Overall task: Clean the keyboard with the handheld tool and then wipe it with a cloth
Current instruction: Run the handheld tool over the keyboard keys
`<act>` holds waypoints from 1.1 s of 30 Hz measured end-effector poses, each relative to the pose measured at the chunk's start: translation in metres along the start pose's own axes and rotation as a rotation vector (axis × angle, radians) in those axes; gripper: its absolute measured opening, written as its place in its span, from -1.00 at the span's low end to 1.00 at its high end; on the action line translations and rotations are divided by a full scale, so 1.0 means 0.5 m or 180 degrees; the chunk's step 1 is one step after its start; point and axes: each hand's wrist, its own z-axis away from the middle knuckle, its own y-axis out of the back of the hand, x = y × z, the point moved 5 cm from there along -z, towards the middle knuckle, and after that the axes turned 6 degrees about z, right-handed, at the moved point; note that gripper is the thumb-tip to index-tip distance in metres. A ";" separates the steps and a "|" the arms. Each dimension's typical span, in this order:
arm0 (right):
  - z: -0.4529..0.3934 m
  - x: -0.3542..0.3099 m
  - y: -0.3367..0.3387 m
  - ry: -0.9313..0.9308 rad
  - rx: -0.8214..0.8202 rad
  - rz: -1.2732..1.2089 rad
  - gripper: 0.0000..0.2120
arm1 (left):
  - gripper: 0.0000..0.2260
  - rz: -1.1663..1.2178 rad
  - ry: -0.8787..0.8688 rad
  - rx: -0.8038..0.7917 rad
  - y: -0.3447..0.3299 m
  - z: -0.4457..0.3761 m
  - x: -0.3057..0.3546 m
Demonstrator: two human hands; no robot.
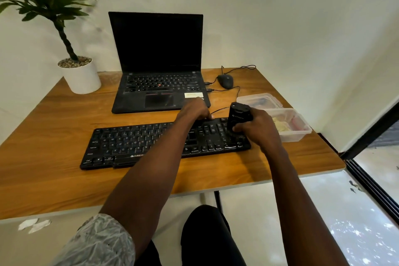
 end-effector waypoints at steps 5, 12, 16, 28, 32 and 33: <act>-0.007 0.014 0.000 -0.0047 -0.0314 -0.0171 -0.53 | -0.51 0.0016 -0.0033 -0.0058 -0.013 0.000 0.008; -0.005 -0.016 -0.029 0.0238 -0.0555 0.0031 -0.54 | -0.53 0.0117 0.0068 -0.0172 -0.011 -0.006 0.003; -0.019 0.011 0.008 0.0029 -0.0570 -0.0062 -0.57 | -0.46 0.0143 0.0113 -0.0180 -0.012 -0.003 0.001; -0.010 -0.032 -0.020 0.0059 -0.0947 -0.0065 -0.60 | -0.56 0.0012 0.0184 -0.0160 -0.005 0.005 0.005; -0.035 0.003 0.034 -0.0074 -0.0534 0.0473 -0.58 | -0.49 -0.0013 0.0205 -0.0262 -0.009 0.006 0.006; -0.034 0.001 0.032 -0.0046 -0.0535 0.0458 -0.58 | -0.50 -0.0021 0.0204 -0.0265 -0.009 0.005 0.006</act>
